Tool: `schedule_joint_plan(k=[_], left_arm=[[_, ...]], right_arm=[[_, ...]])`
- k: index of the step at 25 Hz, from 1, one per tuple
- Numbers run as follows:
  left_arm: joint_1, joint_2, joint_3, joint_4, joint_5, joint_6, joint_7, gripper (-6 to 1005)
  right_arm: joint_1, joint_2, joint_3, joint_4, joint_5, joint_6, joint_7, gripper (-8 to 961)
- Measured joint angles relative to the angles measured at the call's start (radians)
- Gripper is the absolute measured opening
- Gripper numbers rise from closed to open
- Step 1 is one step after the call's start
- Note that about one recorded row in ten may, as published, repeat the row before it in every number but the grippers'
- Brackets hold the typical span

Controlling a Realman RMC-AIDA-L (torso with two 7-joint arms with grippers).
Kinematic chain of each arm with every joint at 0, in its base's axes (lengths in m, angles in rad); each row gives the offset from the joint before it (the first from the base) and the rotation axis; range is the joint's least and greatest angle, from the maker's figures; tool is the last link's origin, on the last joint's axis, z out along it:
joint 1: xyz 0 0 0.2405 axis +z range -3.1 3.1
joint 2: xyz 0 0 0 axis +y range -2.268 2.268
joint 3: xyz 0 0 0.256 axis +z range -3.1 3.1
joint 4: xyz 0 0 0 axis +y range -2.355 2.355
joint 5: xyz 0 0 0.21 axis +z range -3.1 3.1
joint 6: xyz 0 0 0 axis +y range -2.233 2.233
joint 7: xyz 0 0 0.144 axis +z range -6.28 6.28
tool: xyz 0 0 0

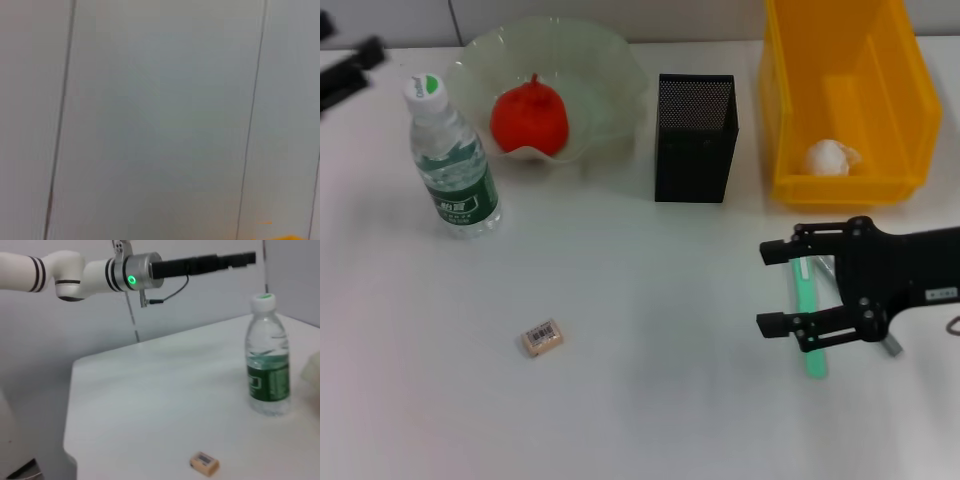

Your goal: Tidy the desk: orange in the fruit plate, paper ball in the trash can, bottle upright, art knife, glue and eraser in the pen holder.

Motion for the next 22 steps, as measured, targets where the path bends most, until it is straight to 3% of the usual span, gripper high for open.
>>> schedule_joint_plan(k=[3,5,11,16,19,20,22], left_arm=[[0.014,0.008,-0.054,0.002,0.0,0.074,0.002,807],[0.058,0.036,-0.109,-0.02,0.001,0.247,0.038,807],[0.141,0.054,-0.106,-0.037,0.021,0.425,0.118,806],[0.198,0.058,-0.113,-0.088,0.049,0.443,0.181,805],[0.213,0.067,-0.107,-0.122,0.064,0.454,0.217,805],[0.217,0.068,-0.107,-0.134,0.076,0.456,0.229,804],[0.221,0.069,-0.11,-0.146,0.095,0.456,0.238,804]], right_arm=[[0.018,-0.001,-0.033,-0.038,-0.006,-0.002,0.058,813],[0.048,-0.001,-0.117,-0.143,-0.012,0.001,0.211,813],[0.13,-0.002,-0.271,-0.362,-0.095,0.009,0.532,813],[0.305,-0.001,-0.429,-0.443,-0.286,0.042,0.835,813],[0.418,0.001,-0.516,-0.396,-0.375,0.056,0.934,813],[0.489,0.003,-0.569,-0.343,-0.401,0.075,0.976,813],[0.523,0.003,-0.595,-0.312,-0.408,0.09,0.99,813]])
